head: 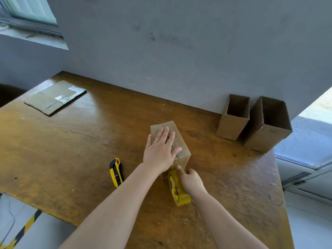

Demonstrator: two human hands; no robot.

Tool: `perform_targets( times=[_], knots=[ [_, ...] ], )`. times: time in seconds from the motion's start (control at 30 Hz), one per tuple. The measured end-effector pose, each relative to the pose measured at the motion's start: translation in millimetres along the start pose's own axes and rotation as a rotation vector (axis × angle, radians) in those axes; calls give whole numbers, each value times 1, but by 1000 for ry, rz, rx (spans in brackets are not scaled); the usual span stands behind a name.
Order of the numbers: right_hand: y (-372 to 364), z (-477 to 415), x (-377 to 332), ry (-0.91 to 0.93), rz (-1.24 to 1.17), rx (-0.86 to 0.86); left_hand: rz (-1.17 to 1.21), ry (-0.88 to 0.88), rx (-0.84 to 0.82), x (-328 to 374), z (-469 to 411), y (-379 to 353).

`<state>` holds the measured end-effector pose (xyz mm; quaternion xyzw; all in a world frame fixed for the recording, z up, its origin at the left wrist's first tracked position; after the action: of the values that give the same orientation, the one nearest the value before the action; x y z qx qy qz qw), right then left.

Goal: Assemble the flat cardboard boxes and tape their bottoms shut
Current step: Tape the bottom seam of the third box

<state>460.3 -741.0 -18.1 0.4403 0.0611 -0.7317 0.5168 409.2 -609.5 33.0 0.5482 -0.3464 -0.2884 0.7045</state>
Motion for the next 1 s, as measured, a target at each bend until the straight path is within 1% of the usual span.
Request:
perform_targets(
  times=[0.2, 0.3, 0.43, 0.53, 0.6, 0.7, 0.83, 0.9, 0.97, 1.0],
  knots=[
    [-3, -6, 2, -34, 9, 18, 4, -26, -171, -5, -4, -2],
    [-3, -7, 8, -31, 6, -20, -84, -52, -166, -3, -1, -3],
    [-3, -4, 21, -29, -224, -206, -78, -28, -159, 4, 1, 0],
    [0, -1, 25, 4, -254, -354, -104, 14, -172, 10, 0, 0],
    [5, 0, 23, 40, -242, -402, -108, 30, -163, 10, 0, -1],
    [10, -1, 17, 79, -203, -424, -76, 38, -143, 10, 2, -2],
    [11, -3, 13, 62, -57, -402, -48, 16, -148, 5, 0, -2],
    [12, -4, 14, 44, -36, -401, 17, 20, -126, 0, -4, 7],
    [14, -5, 12, 38, -31, -362, 88, 32, -81, -5, -12, 18],
    [16, -7, 9, 72, 10, -308, 113, 33, -68, -7, -17, 22]
  ],
)
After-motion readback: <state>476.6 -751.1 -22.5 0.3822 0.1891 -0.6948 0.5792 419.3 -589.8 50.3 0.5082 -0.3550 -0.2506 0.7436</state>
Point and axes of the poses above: each hand's wrist, its own z-axis away from the middle knuckle, its own y-axis out of the back of the hand, x = y × z, the point moved 5 cm from there along -z, towards the middle knuckle, and after that the axes turned 6 degrees about -x, right-handed, at the moved point
